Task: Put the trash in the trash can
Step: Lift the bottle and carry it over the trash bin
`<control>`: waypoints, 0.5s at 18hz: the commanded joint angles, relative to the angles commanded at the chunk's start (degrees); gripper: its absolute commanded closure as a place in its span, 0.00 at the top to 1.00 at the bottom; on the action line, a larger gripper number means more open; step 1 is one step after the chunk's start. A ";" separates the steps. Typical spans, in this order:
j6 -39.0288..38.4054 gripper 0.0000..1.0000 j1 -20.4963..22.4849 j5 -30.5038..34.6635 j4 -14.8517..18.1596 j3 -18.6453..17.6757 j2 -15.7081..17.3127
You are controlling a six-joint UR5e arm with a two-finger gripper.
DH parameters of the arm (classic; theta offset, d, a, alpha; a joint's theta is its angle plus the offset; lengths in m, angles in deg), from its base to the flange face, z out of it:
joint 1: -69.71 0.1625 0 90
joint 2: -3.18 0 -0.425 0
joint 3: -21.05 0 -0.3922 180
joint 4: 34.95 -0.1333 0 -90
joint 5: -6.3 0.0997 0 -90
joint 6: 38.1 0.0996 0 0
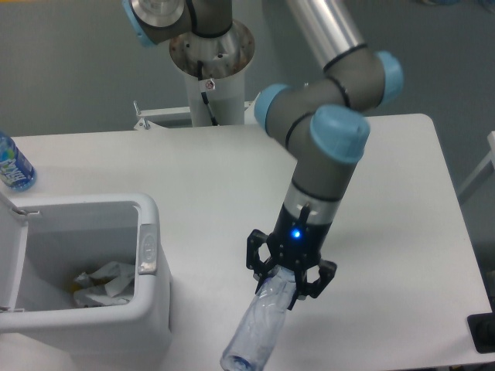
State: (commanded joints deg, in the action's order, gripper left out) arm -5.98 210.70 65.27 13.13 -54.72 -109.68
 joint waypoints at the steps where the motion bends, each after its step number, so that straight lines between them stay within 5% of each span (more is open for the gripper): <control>1: -2.64 0.59 -0.97 0.00 -0.09 0.62 1.05; 9: -14.70 0.59 -10.71 0.35 0.00 -1.13 9.23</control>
State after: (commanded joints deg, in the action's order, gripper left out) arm -20.68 199.99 65.62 13.13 -55.85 -100.45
